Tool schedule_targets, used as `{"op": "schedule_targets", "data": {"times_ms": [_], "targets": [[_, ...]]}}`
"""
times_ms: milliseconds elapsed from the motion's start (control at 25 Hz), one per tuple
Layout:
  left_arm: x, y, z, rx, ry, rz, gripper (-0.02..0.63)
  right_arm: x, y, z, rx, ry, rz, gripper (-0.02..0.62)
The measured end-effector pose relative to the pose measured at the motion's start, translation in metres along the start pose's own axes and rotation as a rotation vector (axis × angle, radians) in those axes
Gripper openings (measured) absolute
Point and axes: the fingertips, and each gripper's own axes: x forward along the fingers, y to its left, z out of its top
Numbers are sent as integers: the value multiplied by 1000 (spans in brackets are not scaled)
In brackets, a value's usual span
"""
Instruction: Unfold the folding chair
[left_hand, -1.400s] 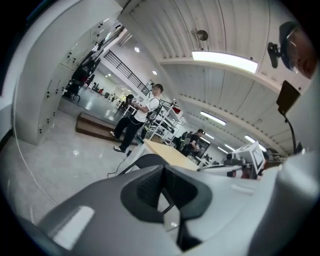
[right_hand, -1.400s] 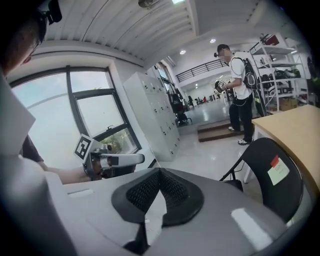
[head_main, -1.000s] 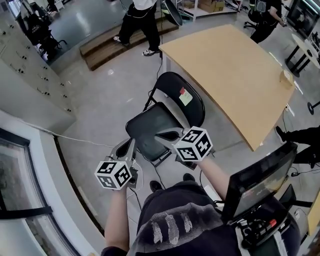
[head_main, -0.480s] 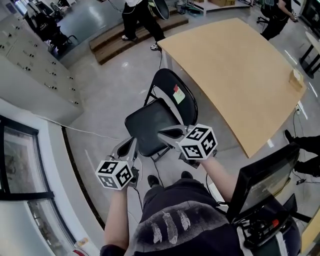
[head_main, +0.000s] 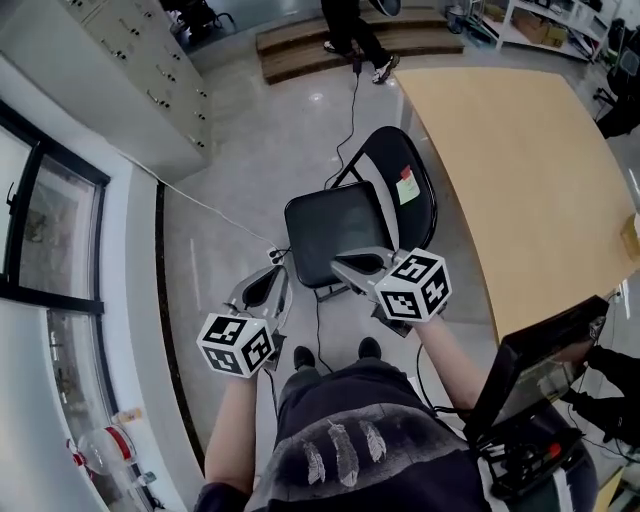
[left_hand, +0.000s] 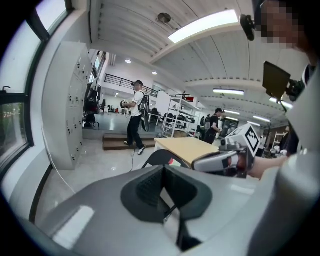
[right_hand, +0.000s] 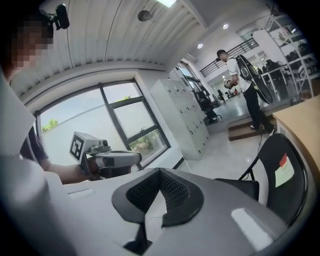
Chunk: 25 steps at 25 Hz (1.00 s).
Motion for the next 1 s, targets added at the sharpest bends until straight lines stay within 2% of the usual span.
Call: {"op": "schedule_targets", "data": {"times_ms": [160,400,680,1000], "targets": [[-12,5,1,-9,-28,14,2,11,20,3,-74,44,17,2],[-28,14,-16,-24,-39,-7,0,25,43,-2,-102,60,15,2],[-75,50,-17,-31,-92,-62,2,61,94,-1,-122,51,-35,2],[-146,119,-36,-70,-125,-108,1,134,166,-5,-139,60,-70,2]]}}
